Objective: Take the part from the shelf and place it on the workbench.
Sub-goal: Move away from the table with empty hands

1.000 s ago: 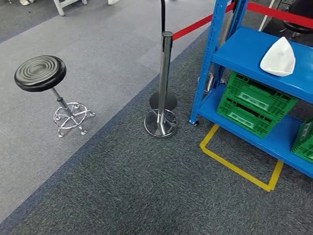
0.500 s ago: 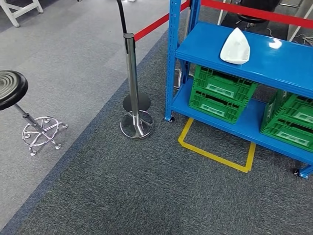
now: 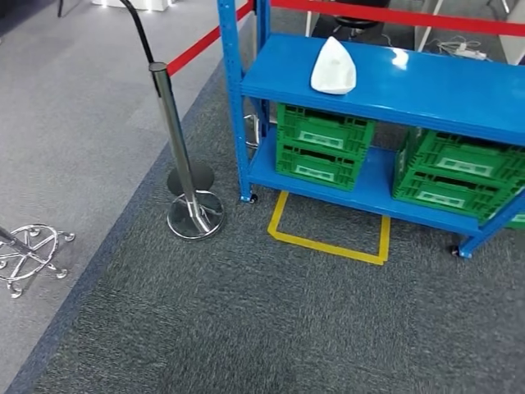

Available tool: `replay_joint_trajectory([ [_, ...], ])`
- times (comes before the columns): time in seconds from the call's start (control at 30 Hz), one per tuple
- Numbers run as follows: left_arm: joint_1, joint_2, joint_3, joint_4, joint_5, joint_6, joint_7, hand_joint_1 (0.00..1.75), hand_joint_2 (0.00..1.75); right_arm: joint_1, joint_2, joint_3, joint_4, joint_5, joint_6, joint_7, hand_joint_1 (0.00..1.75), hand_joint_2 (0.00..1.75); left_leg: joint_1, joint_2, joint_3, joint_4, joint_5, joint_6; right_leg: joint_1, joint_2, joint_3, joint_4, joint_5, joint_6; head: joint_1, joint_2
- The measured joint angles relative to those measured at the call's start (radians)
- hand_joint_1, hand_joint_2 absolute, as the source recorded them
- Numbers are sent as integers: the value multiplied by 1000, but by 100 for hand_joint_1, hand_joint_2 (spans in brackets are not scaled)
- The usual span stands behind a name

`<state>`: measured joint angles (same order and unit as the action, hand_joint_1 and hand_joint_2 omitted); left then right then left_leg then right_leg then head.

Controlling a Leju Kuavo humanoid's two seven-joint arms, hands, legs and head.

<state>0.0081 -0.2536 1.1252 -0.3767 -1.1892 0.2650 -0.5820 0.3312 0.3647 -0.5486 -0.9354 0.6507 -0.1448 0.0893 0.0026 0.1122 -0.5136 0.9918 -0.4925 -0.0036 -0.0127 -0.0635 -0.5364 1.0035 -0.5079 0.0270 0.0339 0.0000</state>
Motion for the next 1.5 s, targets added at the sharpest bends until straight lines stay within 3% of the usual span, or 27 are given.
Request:
replay_joint_trajectory([
  [0.03, -2, 1, 0, 2, 0, 1, -2, 0, 0, 3, 0, 0, 0, -3, 2, 4, 0, 0, 2, 3, 2, 0, -1, -6, 0, 10, 0, 0, 2, -7, -1, 0],
  [0.1, -4, 3, 1, 5, 0, 2, -5, 0, 0, 9, 0, 2, -2, -10, 3, 14, 0, 0, 7, -28, -7, 28, -31, -17, -3, 29, 1, -2, 9, -21, -2, 0],
  [0.17, -2, 6, 2, 10, -1, 2, -7, 0, 0, 12, 0, 7, -7, -16, 3, 21, 0, 0, 10, -80, -50, 133, -101, -22, -3, 52, -2, -3, 16, -31, -5, 0],
  [0.23, 1, 9, 2, 16, -1, 2, -8, 0, 0, 14, 0, 11, -10, -19, 3, 25, 0, 0, 9, -100, -105, 255, -151, -21, 1, 79, -7, -3, 20, -37, -5, 0],
  [0.27, 2, 10, 2, 18, -1, 1, -8, 0, 0, 15, 0, 12, -10, -20, 3, 26, 0, 0, 9, -102, -116, 278, -148, -18, 3, 94, -7, -2, 21, -38, -6, 0],
  [0.3, 2, 12, 2, 20, -2, 1, -9, 0, 0, 18, 0, 12, -10, -21, 3, 28, 0, 0, 8, -105, -110, 263, -124, -14, 5, 109, -6, -2, 21, -38, -6, 0],
  [0.33, 2, 13, 2, 22, -2, 1, -10, 0, 0, 21, 0, 14, -12, -23, 3, 30, 0, 0, 7, -113, -89, 215, -86, -8, 7, 123, -5, -2, 21, -38, -6, 0],
  [0.4, 2, 18, 3, 24, -2, -2, -13, 0, 0, 26, 0, 22, -17, -27, 3, 37, 0, 0, 6, -159, -35, 89, -18, 9, 10, 150, -6, 0, 23, -35, -5, 0],
  [0.47, 2, 23, 3, 27, -3, -5, -16, 0, 0, 28, 1, 33, -26, -33, 4, 46, 0, 0, 5, -192, -8, 19, -3, 18, 9, 173, -15, 3, 26, -26, -5, 0],
  [0.53, 0, 23, 3, 29, -3, -7, -20, 0, 0, 35, 1, 41, -35, -37, 4, 51, 0, 0, 4, -178, -2, 2, -5, 21, 7, 191, -26, 1, 31, -13, -6, 0],
  [0.57, -1, 23, 3, 29, -3, -7, -21, 0, 0, 40, 1, 43, -37, -38, 4, 53, 0, 0, 5, -166, 0, -5, -1, 23, 6, 181, -34, 6, 28, -8, -6, 0],
  [0.63, -1, 23, 3, 31, -3, -9, -23, 0, 0, 45, 1, 47, -43, -40, 4, 56, 0, 0, 8, -140, 3, -18, 6, 29, 8, 132, -67, 63, -11, 0, -2, 0],
  [0.7, 1, 24, 4, 33, -3, -10, -24, 0, 0, 43, 1, 50, -47, -40, 4, 57, 0, 0, 6, -109, 2, -19, 5, 32, 7, 86, -127, 188, -79, 8, 1, 0],
  [0.77, 3, 24, 4, 34, -3, -10, -25, 0, 0, 43, 0, 53, -50, -40, 4, 58, 0, 0, 5, -77, 1, -19, 3, 32, 3, 73, -165, 277, -109, 16, 1, 0],
  [0.8, 2, 25, 4, 35, -3, -10, -25, 0, 0, 45, 0, 54, -51, -40, 4, 58, 0, 0, 5, -63, 2, -18, 2, 31, 0, 69, -156, 269, -96, 19, 1, 0],
  [0.87, 0, 25, 4, 37, -3, -11, -25, 0, 0, 48, 0, 54, -54, -40, 4, 59, 0, 0, 5, -41, 7, -16, -2, 25, -5, 43, -82, 148, -37, 23, 2, 0],
  [0.93, 0, 25, 4, 38, -4, -13, -25, 0, 0, 48, 0, 56, -58, -40, 4, 60, 0, 0, 0, -26, 10, -10, -8, 13, -3, 12, -9, 30, -2, 17, 1, 0],
  [0.97, -1, 26, 4, 38, -4, -14, -25, 0, 0, 48, 0, 57, -60, -40, 4, 60, 0, 0, -3, -20, 12, -7, -10, 7, -2, 4, 6, 6, 1, 11, -1, 0],
  [1.03, -4, 27, 4, 39, -5, -18, -25, 0, 0, 53, 0, 58, -61, -39, 5, 64, 0, 0, -2, -14, 13, -4, -11, -1, 1, 12, 5, 3, 1, -3, -4, 0],
  [1.1, -7, 28, 4, 39, -8, -25, -26, 0, 0, 56, 0, 58, -62, -34, 10, 74, 0, 0, 3, -38, 9, 14, -30, -12, 0, 20, 3, 2, 3, -14, -6, 0],
  [1.13, -6, 28, 4, 40, -10, -30, -26, 0, 0, 55, 0, 58, -62, -31, 14, 79, 0, 0, 5, -58, -4, 45, -55, -16, -1, 24, 3, 0, 5, -20, -7, 0],
  [1.2, -3, 30, 4, 43, -15, -38, -27, 0, 0, 51, 0, 58, -63, -23, 23, 87, 0, 0, 7, -93, -55, 162, -122, -19, 1, 35, 0, 0, 7, -29, -9, 0],
  [1.27, 0, 33, 4, 48, -17, -43, -28, 0, 0, 51, 0, 58, -63, -15, 29, 91, 0, 0, 7, -101, -105, 266, -154, -17, 4, 46, -2, 1, 9, -33, -8, 0],
  [1.33, 2, 36, 4, 52, -18, -45, -28, 0, 0, 52, -1, 56, -63, -9, 32, 94, 0, 0, 7, -102, -100, 244, -111, -12, 6, 57, 0, 1, 9, -33, -8, 0],
  [1.4, 2, 38, 4, 54, -18, -47, -28, 0, 0, 52, -1, 55, -63, -7, 33, 96, 0, 0, 6, -105, -48, 125, -35, -3, 7, 65, 2, 2, 9, -32, -8, 0],
  [1.43, 1, 39, 4, 56, -19, -49, -29, 0, 0, 52, -1, 55, -63, -7, 34, 97, 0, 0, 5, -107, -24, 68, -16, 0, 9, 69, 2, 3, 7, -30, -8, 0],
  [1.5, -2, 41, 4, 58, -22, -57, -32, 0, 0, 52, -1, 56, -63, -7, 37, 100, 0, 0, 1, -109, -5, 14, -11, 5, 11, 71, -3, 5, 7, -20, -7, 0],
])
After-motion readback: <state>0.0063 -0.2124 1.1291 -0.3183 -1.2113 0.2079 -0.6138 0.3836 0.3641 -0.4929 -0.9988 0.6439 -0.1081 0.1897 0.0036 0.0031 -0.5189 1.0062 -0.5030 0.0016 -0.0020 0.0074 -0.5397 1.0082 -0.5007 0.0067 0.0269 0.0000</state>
